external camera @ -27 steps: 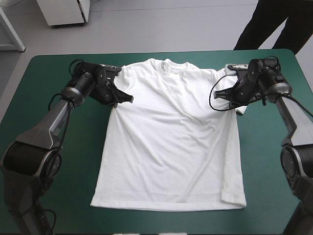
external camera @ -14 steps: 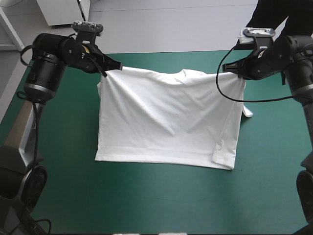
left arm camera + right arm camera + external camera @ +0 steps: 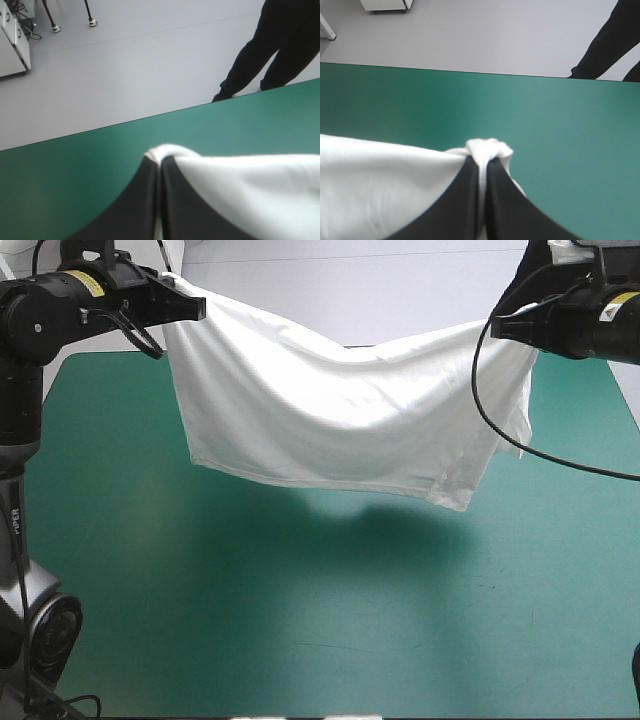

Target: Fold the cloth

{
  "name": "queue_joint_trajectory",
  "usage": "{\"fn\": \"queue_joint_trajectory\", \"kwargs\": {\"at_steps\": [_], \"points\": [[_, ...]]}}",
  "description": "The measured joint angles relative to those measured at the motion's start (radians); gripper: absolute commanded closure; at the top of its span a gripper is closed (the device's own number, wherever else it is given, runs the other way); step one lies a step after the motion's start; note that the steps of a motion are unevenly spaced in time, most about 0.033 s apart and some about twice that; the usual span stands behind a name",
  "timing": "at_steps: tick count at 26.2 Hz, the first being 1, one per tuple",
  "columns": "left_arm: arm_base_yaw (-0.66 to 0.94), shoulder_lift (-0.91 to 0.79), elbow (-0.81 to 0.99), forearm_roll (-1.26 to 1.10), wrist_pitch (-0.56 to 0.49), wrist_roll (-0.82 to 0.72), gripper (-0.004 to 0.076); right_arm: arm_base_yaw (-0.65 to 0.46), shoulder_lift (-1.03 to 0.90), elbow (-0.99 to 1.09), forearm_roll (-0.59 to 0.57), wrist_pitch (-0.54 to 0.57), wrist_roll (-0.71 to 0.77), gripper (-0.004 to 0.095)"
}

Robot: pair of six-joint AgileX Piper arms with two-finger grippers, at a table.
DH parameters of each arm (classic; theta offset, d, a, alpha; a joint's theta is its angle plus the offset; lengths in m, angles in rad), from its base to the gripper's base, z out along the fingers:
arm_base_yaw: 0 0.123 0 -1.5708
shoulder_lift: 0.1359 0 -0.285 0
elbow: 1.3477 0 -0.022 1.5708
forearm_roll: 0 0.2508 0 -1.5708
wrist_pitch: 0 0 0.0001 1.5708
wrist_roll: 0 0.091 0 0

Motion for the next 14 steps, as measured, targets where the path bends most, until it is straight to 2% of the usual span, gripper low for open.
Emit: {"fn": "queue_joint_trajectory", "kwargs": {"at_steps": [3, 10, 14], "points": [[0.000, 0.060, 0.001, 0.037, -0.021, 0.002, 0.0746, 0.000, 0.058, 0.000, -0.002, -0.048, -0.019, 0.0923], [0.000, 0.181, 0.006, 0.116, -0.294, 0.002, 0.0746, 0.000, 0.187, 0.000, -0.010, -0.286, -0.041, 0.0923], [0.000, 0.218, 0.006, 0.128, -0.404, 0.001, 0.0746, 0.000, 0.216, 0.000, -0.015, -0.360, -0.044, 0.0923]]}}
